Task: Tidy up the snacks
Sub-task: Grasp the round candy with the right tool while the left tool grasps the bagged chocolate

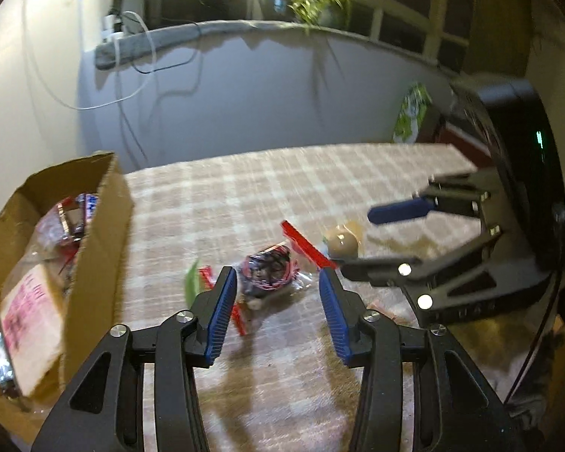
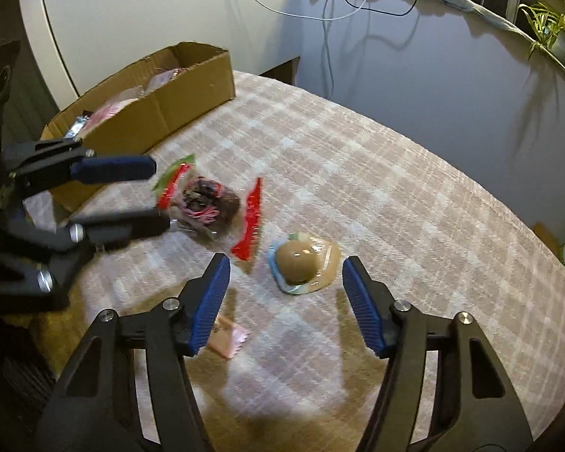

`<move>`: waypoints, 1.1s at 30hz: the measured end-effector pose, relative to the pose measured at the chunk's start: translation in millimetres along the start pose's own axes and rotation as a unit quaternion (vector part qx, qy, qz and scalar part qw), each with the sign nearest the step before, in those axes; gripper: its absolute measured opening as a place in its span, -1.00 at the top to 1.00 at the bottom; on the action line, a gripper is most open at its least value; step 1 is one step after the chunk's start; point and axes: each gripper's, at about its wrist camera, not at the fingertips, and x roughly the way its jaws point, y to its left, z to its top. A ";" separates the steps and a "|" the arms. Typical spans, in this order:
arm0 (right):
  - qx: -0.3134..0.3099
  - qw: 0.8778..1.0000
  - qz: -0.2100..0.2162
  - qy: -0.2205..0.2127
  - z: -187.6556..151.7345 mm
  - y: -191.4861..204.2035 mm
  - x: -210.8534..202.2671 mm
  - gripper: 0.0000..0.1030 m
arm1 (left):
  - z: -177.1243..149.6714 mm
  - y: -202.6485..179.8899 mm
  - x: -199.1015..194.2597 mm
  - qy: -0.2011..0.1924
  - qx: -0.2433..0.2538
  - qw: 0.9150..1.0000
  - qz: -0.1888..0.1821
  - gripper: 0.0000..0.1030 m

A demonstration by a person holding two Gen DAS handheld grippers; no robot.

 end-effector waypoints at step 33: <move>-0.022 1.000 0.021 -0.001 -2.4 -10.4 17.8 0.31 | 12.6 6.0 39.9 0.033 -0.007 0.999 0.012 0.37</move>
